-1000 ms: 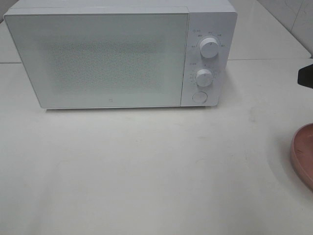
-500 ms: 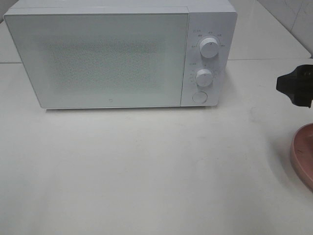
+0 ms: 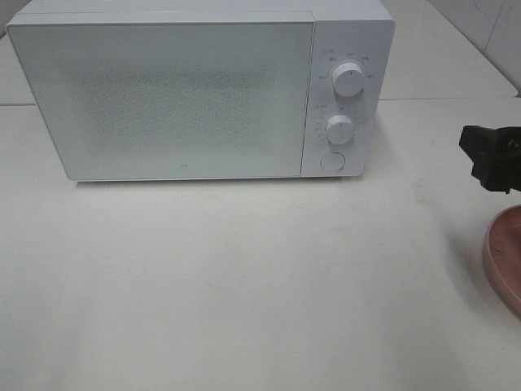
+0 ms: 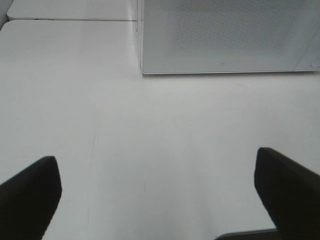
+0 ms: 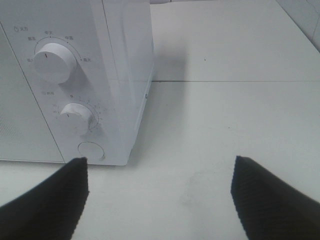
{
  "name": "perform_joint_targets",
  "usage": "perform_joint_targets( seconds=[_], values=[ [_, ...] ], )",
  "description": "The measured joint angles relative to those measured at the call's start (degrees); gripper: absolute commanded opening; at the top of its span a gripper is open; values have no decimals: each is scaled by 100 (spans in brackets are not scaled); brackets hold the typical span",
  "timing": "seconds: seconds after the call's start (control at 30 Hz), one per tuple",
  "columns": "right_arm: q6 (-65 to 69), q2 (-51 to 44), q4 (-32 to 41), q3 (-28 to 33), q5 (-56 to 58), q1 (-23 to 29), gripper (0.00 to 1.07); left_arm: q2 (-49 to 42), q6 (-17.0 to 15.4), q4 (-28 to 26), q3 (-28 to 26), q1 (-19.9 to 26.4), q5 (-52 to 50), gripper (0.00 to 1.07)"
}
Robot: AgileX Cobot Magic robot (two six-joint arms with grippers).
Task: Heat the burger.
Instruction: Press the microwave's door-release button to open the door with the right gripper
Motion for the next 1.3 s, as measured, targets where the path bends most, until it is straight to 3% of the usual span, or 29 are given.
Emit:
perform_joint_targets(
  seconds=[0.07,0.27,0.43,0.63,0.7,1.07,1.3],
  values=[
    [-57,74,74,6,-149,63,76,0,0,0,0,0,0,98],
    [-905,968,934,6,-1100,877,75,0,0,0,0,0,0,98],
    [-1495,2091,2200,17,-2257,1788,75,0,0,0,0,0,0,98],
    [-1513,2510,2475,23,-2790,2126,75,0,0,0,0,0,0,98],
    [-1513,2871,2590,17,-3249,2452,75,0,0,0,0,0,0,98],
    [-1507,3266,3134,17,-3524,3105,75,0,0,0,0,0,0,98],
    [-1495,3266,3197,17,-3564,3174,75,0,0,0,0,0,0,98]
  ],
)
